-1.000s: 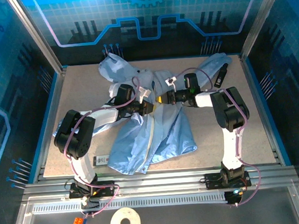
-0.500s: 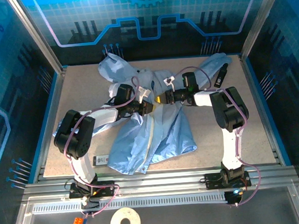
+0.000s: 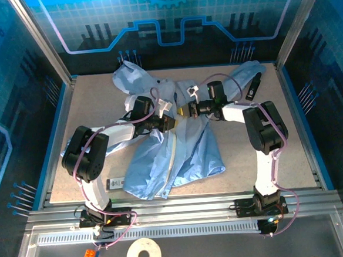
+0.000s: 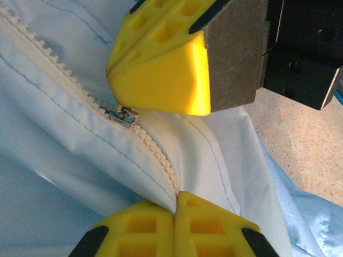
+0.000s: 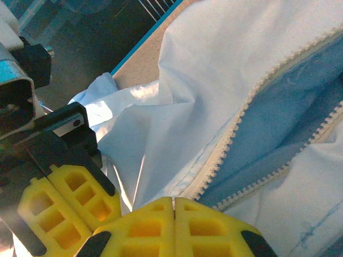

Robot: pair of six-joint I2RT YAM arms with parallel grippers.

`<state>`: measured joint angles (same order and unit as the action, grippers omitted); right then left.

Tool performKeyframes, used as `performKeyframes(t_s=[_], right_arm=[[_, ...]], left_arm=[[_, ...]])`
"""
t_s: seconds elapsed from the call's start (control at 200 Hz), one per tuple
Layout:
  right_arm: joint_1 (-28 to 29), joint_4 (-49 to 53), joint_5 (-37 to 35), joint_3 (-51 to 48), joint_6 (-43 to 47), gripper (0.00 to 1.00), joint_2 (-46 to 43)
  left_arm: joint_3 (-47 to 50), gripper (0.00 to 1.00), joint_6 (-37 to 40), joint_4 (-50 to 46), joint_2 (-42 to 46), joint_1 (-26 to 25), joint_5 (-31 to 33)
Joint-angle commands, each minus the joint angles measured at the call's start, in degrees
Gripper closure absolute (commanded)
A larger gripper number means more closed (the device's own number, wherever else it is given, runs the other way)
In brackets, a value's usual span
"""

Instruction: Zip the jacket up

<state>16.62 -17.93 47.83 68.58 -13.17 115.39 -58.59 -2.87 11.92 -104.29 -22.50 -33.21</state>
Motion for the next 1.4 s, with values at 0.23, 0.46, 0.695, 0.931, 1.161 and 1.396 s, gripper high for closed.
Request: performKeyframes(t_s=[0.23, 0.46, 0.695, 0.931, 1.161, 1.396], right_arm=[[0.0, -0.7, -9.7, -0.6, 3.3, 1.0, -2.7], [0.2, 0.7, -13.8, 0.6, 5.5, 1.0, -2.5], [0.2, 0.4, -18.3, 2.1, 6.0, 1.0, -2.0], [0.2, 2.1, -20.7, 5.4, 7.6, 1.0, -0.7], [-0.6, 7.3, -22.4, 12.6, 10.4, 1.0, 2.4], [-1.3, 9.8, -23.9, 21.3, 11.2, 1.0, 7.5]], left_arm=[[1.6, 1.0, 1.3, -0.6, 3.6, 0.3, -2.4], [2.4, 1.0, 1.2, -0.4, 4.2, 0.3, -2.6], [3.1, 1.0, 1.0, -0.1, 4.3, 0.3, -2.9], [3.3, 1.0, 0.6, 0.4, 4.1, 0.3, -3.5], [3.6, 1.0, 0.5, 0.4, 4.2, 0.3, -4.1], [2.7, 1.0, 1.2, -0.1, 3.6, 0.3, -4.3]])
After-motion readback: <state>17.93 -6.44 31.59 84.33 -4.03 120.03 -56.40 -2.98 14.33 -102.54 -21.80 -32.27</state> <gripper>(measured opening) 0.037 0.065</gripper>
